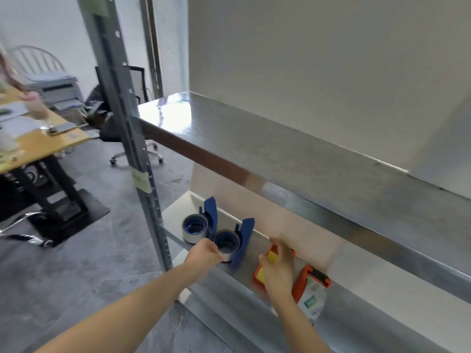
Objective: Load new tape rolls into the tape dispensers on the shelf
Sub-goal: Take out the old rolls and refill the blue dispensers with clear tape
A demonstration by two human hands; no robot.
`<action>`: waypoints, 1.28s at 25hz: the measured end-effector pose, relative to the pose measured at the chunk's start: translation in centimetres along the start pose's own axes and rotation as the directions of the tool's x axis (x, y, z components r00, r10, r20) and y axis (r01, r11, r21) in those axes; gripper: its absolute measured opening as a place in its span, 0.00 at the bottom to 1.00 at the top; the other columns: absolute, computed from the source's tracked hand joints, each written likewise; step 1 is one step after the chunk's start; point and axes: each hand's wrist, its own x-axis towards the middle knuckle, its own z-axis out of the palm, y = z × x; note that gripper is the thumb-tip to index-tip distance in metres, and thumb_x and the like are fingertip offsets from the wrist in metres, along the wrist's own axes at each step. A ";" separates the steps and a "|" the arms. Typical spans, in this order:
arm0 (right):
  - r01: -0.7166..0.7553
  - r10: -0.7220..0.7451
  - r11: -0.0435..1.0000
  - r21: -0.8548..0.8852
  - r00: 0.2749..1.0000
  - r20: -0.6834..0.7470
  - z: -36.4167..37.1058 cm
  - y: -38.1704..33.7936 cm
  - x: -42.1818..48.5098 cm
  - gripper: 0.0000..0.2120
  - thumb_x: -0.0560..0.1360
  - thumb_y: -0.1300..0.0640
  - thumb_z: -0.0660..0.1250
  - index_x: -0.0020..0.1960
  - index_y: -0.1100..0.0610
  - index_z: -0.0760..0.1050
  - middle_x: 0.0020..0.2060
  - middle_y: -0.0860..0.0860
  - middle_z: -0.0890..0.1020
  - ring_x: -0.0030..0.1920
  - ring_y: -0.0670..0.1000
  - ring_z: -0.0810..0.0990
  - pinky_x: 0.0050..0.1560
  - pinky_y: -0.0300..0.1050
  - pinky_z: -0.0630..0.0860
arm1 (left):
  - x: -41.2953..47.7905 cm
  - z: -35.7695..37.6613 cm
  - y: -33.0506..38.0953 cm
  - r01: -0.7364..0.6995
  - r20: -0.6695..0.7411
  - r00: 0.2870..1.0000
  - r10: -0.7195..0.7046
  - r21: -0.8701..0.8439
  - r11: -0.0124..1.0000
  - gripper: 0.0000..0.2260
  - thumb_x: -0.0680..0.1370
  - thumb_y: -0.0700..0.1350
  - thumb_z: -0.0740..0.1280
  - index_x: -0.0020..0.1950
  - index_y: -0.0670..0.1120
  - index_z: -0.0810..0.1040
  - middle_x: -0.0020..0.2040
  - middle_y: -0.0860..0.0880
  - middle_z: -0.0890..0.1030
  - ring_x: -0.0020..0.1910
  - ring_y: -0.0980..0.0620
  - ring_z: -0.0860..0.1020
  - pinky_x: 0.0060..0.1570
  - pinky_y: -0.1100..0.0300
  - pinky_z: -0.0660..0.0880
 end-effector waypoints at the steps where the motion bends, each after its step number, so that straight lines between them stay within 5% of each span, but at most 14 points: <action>1: 0.026 -0.027 1.000 0.009 0.999 0.030 0.1 -0.5 0.1 0.22 0.72 0.62 0.69 0.65 0.54 0.71 0.61 0.51 0.76 0.60 0.51 0.74 0.61 0.44 0.71 | -0.2 -0.8 -0.4 -0.006 -0.006 1.000 0.006 0.011 1.000 0.12 0.68 0.41 0.72 0.34 0.51 0.68 0.40 0.45 0.73 0.39 0.48 0.72 0.42 0.57 0.68; 6: -0.016 -0.002 0.995 0.102 0.984 0.178 1.1 -2.1 0.8 0.23 0.71 0.61 0.68 0.65 0.50 0.70 0.61 0.46 0.75 0.60 0.47 0.74 0.57 0.39 0.70 | 1.1 -3.0 -0.2 -0.023 -0.038 0.999 0.026 0.073 0.997 0.10 0.69 0.39 0.72 0.38 0.47 0.70 0.38 0.47 0.73 0.40 0.49 0.72 0.41 0.58 0.66; 10: -0.015 0.014 1.000 0.000 0.969 0.246 2.5 -2.4 1.9 0.21 0.72 0.60 0.69 0.63 0.49 0.72 0.60 0.45 0.76 0.59 0.44 0.74 0.56 0.38 0.71 | 4.0 -3.4 1.1 -0.121 0.065 0.992 0.111 0.191 0.974 0.12 0.67 0.42 0.70 0.34 0.46 0.67 0.32 0.45 0.68 0.34 0.50 0.67 0.37 0.58 0.61; 15: 0.029 0.044 0.974 -0.225 0.949 0.311 7.2 -2.8 2.4 0.20 0.72 0.58 0.68 0.63 0.51 0.74 0.59 0.47 0.79 0.58 0.49 0.77 0.56 0.42 0.75 | 7.4 -4.8 1.5 -0.174 0.131 0.981 0.142 0.273 0.946 0.08 0.70 0.44 0.71 0.41 0.43 0.73 0.34 0.46 0.75 0.38 0.45 0.76 0.37 0.54 0.72; 19: 0.247 -0.036 0.713 -0.656 0.948 0.317 11.6 -4.1 2.4 0.17 0.72 0.48 0.66 0.60 0.50 0.76 0.55 0.50 0.81 0.60 0.56 0.73 0.61 0.53 0.66 | 8.9 -6.2 0.7 -0.214 0.229 0.962 0.150 0.287 0.934 0.06 0.71 0.42 0.70 0.44 0.44 0.75 0.36 0.51 0.76 0.40 0.50 0.76 0.38 0.60 0.71; 22: 0.248 -0.002 0.599 -0.762 0.951 0.308 14.0 -4.5 2.2 0.13 0.73 0.46 0.65 0.52 0.53 0.76 0.48 0.52 0.82 0.56 0.57 0.75 0.60 0.53 0.63 | 9.5 -6.5 0.1 -0.201 0.294 0.947 0.126 0.240 0.950 0.13 0.72 0.42 0.71 0.56 0.45 0.76 0.50 0.48 0.82 0.52 0.48 0.79 0.54 0.53 0.77; 24: 0.196 -0.013 0.607 -0.770 0.972 0.237 14.5 -4.0 2.0 0.10 0.74 0.49 0.63 0.50 0.53 0.76 0.47 0.52 0.83 0.54 0.56 0.77 0.58 0.52 0.63 | 9.6 -6.5 -0.1 -0.232 0.321 0.935 0.150 0.235 0.944 0.14 0.72 0.42 0.71 0.56 0.46 0.76 0.51 0.49 0.82 0.52 0.49 0.80 0.57 0.53 0.77; 27: 0.020 -0.010 0.830 -0.557 1.000 0.021 13.8 -2.8 0.9 0.07 0.75 0.52 0.64 0.50 0.53 0.77 0.47 0.49 0.83 0.51 0.53 0.79 0.53 0.47 0.68 | 9.5 -6.5 0.0 -0.358 0.382 0.893 0.236 0.287 0.888 0.13 0.72 0.44 0.70 0.56 0.47 0.75 0.51 0.50 0.81 0.51 0.50 0.79 0.53 0.55 0.77; 29: -0.140 0.138 0.987 -0.072 0.990 -0.038 12.7 -2.7 0.2 0.06 0.76 0.56 0.66 0.52 0.52 0.78 0.48 0.49 0.83 0.52 0.51 0.81 0.52 0.44 0.75 | 9.5 -5.8 0.6 -0.448 0.418 0.860 0.293 0.343 0.826 0.12 0.74 0.46 0.67 0.57 0.47 0.75 0.52 0.49 0.81 0.49 0.50 0.78 0.49 0.57 0.76; 32: -0.287 0.298 0.857 0.427 0.954 0.043 11.4 -3.0 -0.2 0.09 0.77 0.59 0.66 0.56 0.49 0.77 0.50 0.49 0.84 0.53 0.49 0.82 0.54 0.43 0.79 | 9.2 -4.0 1.8 -0.490 0.494 0.820 0.290 0.343 0.801 0.10 0.79 0.46 0.60 0.57 0.47 0.77 0.50 0.48 0.82 0.40 0.53 0.77 0.42 0.61 0.73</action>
